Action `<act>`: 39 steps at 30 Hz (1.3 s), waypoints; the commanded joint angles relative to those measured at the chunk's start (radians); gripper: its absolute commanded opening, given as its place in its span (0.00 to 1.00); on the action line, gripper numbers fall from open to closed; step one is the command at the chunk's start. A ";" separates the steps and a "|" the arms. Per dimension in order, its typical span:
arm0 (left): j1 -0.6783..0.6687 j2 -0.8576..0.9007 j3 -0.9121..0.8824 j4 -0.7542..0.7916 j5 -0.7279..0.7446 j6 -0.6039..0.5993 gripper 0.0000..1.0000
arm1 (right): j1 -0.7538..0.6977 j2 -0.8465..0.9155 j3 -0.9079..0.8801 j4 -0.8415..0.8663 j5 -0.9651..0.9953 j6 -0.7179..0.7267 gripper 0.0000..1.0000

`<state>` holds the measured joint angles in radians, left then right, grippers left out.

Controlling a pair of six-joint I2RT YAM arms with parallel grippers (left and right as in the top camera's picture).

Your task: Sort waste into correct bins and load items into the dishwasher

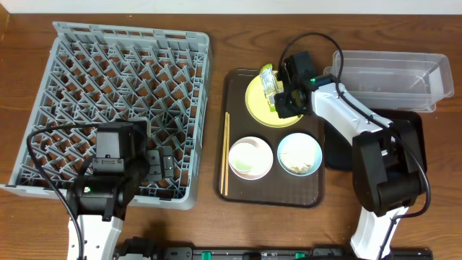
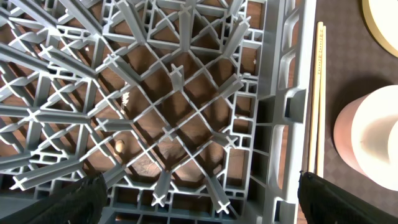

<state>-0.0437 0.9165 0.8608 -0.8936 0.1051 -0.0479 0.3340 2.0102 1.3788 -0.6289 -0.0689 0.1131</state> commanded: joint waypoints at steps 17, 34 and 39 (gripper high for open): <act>0.003 -0.003 0.023 -0.003 0.006 0.010 0.98 | -0.282 -0.360 0.014 0.019 0.314 0.199 0.19; 0.003 -0.003 0.023 -0.003 0.006 0.010 0.98 | -0.318 -0.310 0.014 0.136 -0.212 0.063 0.85; 0.003 -0.003 0.023 -0.003 0.006 0.010 0.98 | -0.191 -0.292 0.013 0.074 -0.184 -0.064 0.86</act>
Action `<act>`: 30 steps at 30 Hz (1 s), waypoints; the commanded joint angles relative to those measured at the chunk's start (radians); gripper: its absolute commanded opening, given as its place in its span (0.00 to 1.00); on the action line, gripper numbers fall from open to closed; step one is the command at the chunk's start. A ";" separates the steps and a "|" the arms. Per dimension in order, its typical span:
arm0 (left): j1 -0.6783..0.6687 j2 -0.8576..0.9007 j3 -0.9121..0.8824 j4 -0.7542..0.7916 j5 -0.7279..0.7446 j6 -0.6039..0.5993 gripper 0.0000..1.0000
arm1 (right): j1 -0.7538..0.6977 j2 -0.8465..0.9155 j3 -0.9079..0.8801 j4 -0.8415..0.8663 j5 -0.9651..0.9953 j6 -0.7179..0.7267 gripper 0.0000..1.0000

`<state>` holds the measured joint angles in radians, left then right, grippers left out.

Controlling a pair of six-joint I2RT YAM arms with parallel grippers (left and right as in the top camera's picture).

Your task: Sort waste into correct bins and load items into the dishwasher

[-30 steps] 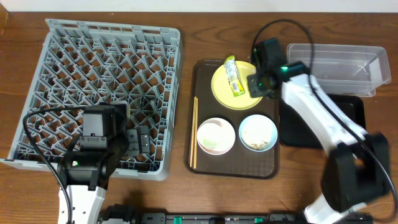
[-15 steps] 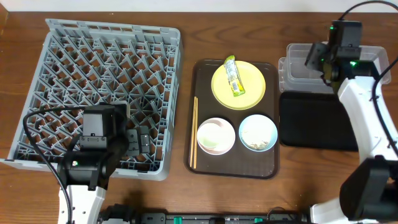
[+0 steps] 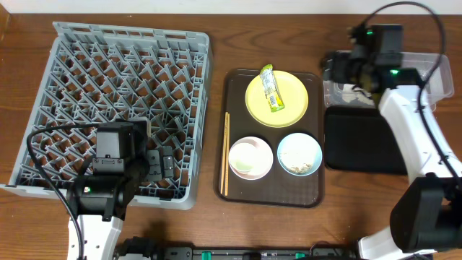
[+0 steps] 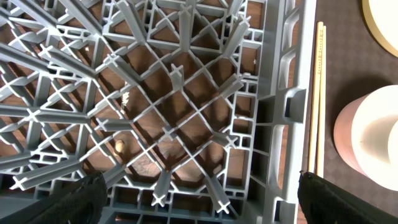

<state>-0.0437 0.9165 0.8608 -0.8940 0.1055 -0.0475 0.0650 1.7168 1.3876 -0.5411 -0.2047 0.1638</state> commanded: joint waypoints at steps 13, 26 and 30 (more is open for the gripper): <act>0.003 -0.003 0.023 -0.003 0.006 0.009 0.98 | 0.306 0.310 0.004 0.100 0.135 -0.114 0.84; 0.003 -0.003 0.023 -0.007 0.006 0.009 0.98 | 0.313 0.255 0.006 0.059 0.200 0.000 0.01; 0.003 -0.003 0.022 -0.007 0.006 0.009 0.98 | 0.269 0.093 0.006 0.051 0.333 0.119 0.01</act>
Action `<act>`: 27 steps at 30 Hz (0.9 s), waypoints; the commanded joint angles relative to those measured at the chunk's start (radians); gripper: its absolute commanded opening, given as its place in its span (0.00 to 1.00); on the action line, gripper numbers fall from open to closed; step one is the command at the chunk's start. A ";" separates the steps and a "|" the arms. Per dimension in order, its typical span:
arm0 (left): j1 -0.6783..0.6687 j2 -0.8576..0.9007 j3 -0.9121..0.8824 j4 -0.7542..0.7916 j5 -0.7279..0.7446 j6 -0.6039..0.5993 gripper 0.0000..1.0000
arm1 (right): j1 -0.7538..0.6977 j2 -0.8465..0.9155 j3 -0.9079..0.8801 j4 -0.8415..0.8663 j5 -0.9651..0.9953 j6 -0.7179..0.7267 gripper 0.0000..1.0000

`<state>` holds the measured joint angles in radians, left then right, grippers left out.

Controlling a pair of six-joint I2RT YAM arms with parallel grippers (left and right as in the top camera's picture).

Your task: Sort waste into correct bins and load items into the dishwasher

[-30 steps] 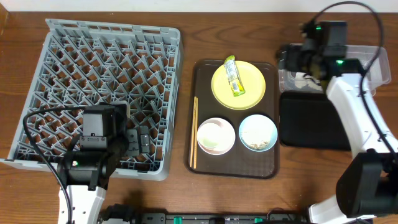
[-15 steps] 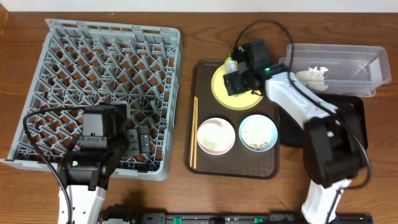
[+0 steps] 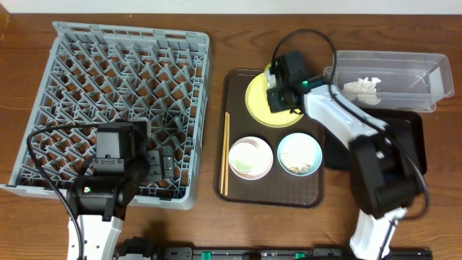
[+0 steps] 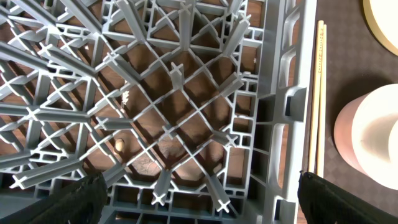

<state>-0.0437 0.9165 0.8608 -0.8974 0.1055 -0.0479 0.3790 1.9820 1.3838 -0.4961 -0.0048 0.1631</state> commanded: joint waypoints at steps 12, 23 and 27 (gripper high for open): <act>0.003 -0.003 0.022 -0.008 0.006 0.009 0.98 | -0.304 -0.349 0.009 -0.115 0.266 0.879 0.01; 0.003 -0.003 0.022 -0.008 0.006 0.009 0.98 | -0.376 -0.241 0.009 -0.144 0.251 1.023 0.12; 0.003 -0.003 0.022 -0.008 0.006 0.009 0.98 | -0.379 -0.224 0.009 -0.135 0.278 0.998 0.37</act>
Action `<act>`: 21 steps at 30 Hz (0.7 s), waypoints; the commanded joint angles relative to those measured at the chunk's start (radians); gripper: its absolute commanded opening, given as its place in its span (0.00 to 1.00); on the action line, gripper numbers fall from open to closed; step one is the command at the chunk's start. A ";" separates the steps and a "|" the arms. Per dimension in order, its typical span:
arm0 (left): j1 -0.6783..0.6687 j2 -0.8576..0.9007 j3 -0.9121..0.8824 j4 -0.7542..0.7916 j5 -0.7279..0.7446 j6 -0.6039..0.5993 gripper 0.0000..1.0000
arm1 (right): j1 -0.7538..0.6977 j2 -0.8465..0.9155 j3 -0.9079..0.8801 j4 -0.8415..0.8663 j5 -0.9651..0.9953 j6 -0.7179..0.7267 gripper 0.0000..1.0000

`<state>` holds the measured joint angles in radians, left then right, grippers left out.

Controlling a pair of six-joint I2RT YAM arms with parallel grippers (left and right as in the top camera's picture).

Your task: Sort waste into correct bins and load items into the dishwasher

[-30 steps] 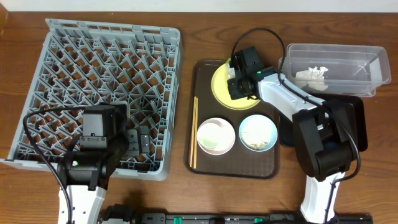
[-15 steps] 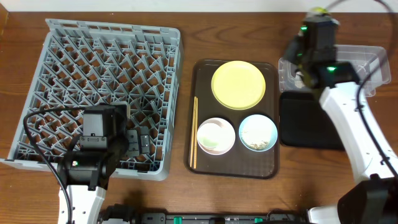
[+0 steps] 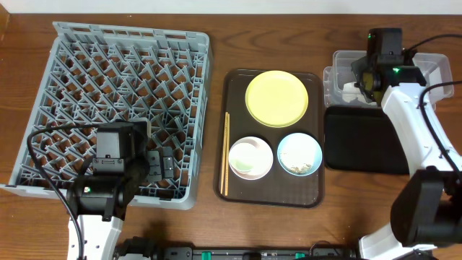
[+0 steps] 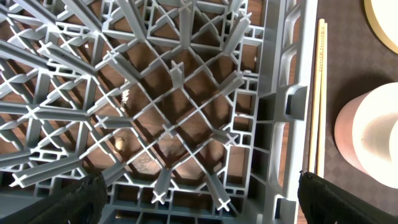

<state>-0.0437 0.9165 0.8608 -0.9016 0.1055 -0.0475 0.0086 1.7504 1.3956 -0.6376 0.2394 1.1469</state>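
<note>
The grey dish rack (image 3: 130,108) fills the left of the table. A brown tray (image 3: 271,198) holds a bare yellow plate (image 3: 276,97), a pink bowl (image 3: 250,157), a blue bowl (image 3: 299,154) with crumbs and a pair of chopsticks (image 3: 225,152). My right gripper (image 3: 368,78) hangs over the left end of the clear bin (image 3: 422,72), beside a white crumpled tissue (image 3: 351,90); its fingers are hidden. No green wrapper shows anywhere. My left gripper (image 4: 202,205) stands open over the rack's near right corner (image 4: 186,93), with the chopsticks (image 4: 320,93) and pink bowl (image 4: 370,137) to its right.
A black bin (image 3: 364,141) lies right of the tray, just in front of the clear bin. The left arm's base and cable sit at the rack's near edge. Bare wood shows between rack and tray.
My right gripper was down on the yellow plate at the green wrapper; now it is over the clear bin and the plate is bare. The left arm has not moved.
First my right gripper was at the plate beside the green wrapper. Then it was over the clear bin, the wrapper still on the plate. Then a white tissue lay in the bin and the gripper was back at the plate. Now the wrapper is gone from the plate.
</note>
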 commanded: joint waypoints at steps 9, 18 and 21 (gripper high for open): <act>0.003 -0.003 0.022 -0.003 0.006 0.009 0.98 | -0.014 0.001 -0.003 0.074 -0.032 -0.326 0.82; 0.003 -0.003 0.022 -0.003 0.006 0.009 0.98 | 0.000 -0.163 -0.002 -0.008 -0.575 -0.936 0.86; 0.003 -0.003 0.022 -0.003 0.006 0.009 0.98 | 0.032 -0.221 -0.003 -0.149 -0.640 -1.065 0.84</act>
<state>-0.0437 0.9165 0.8608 -0.9016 0.1055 -0.0479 0.0051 1.6058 1.3937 -0.7074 -0.2070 0.3576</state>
